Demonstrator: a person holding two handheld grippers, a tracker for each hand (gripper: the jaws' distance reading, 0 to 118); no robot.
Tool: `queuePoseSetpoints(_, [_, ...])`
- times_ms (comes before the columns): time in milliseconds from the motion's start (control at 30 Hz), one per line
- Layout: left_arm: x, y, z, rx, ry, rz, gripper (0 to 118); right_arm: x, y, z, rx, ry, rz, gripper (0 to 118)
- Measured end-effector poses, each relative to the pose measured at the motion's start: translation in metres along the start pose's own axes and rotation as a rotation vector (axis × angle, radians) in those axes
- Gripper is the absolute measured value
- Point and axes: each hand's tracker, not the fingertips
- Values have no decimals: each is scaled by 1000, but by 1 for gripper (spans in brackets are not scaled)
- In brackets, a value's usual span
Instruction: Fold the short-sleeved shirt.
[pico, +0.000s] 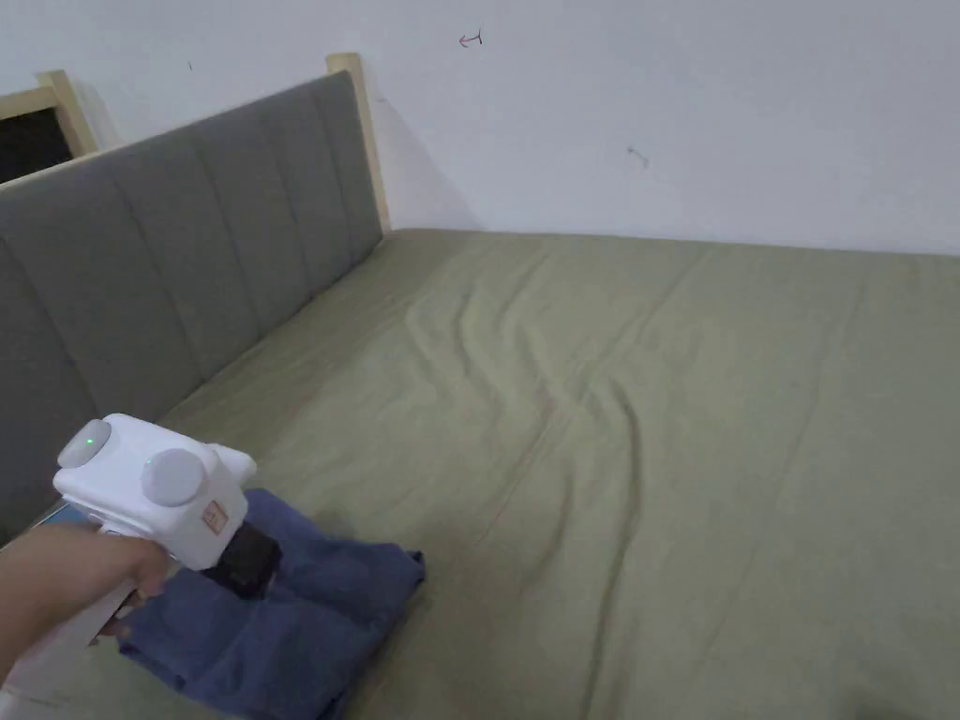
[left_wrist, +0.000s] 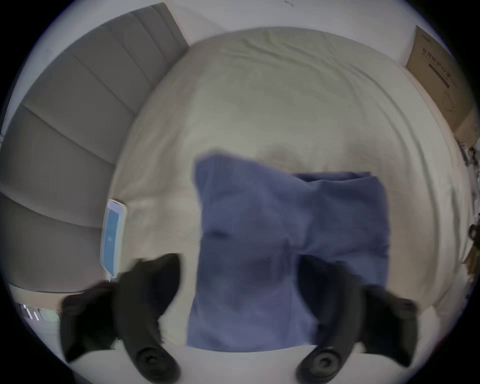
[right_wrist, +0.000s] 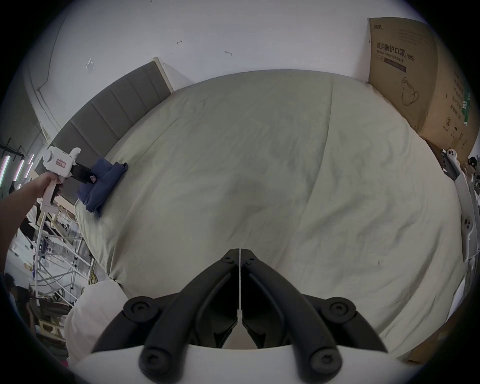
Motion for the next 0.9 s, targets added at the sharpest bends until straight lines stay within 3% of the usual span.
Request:
queuePoseSetpoints(33, [-1,-3,5,32,39,-29,116,0,0,1,1,1,-1,4])
queuePoseSetpoints(67, [-5,-4,15,79,64,-42,118,0,1,4,5,0,0,4])
queuePoseSetpoints(167, [-6,-5,53,197,52,47,118,2,1,15,43,-16,0,4])
queuePoseSetpoints(333, [47,-35,144,548,-232,190,117,-2,1,52,182,-44,3,4])
queuePoseSetpoints(367, [66,-48,162,598,-348,223,112,-4,0,62,219,-47,10,4])
queuePoseSetpoints(400, [86,-62,178,657,-439,259,93,-6,-1,72,253,-52,15,4])
queuePoseSetpoints(433, [103,-74,191,696,-509,285,64,-7,-1,82,282,-55,20,4])
queuePoseSetpoints(467, [121,-88,198,731,-566,300,20,-9,-2,94,318,-58,18,4])
queuePoseSetpoints(500, [143,-98,207,767,-582,312,1,-11,-3,105,357,-59,11,4])
queuePoseSetpoints(667, [234,-149,252,1024,-488,299,1,-19,-6,162,516,-103,14,4])
queuePoseSetpoints(767, [261,-166,282,1077,-451,283,1,-15,-8,201,660,-121,7,4])
queuePoseSetpoints(900, [289,-186,319,1262,-214,257,1,-18,-21,248,931,-151,11,4])
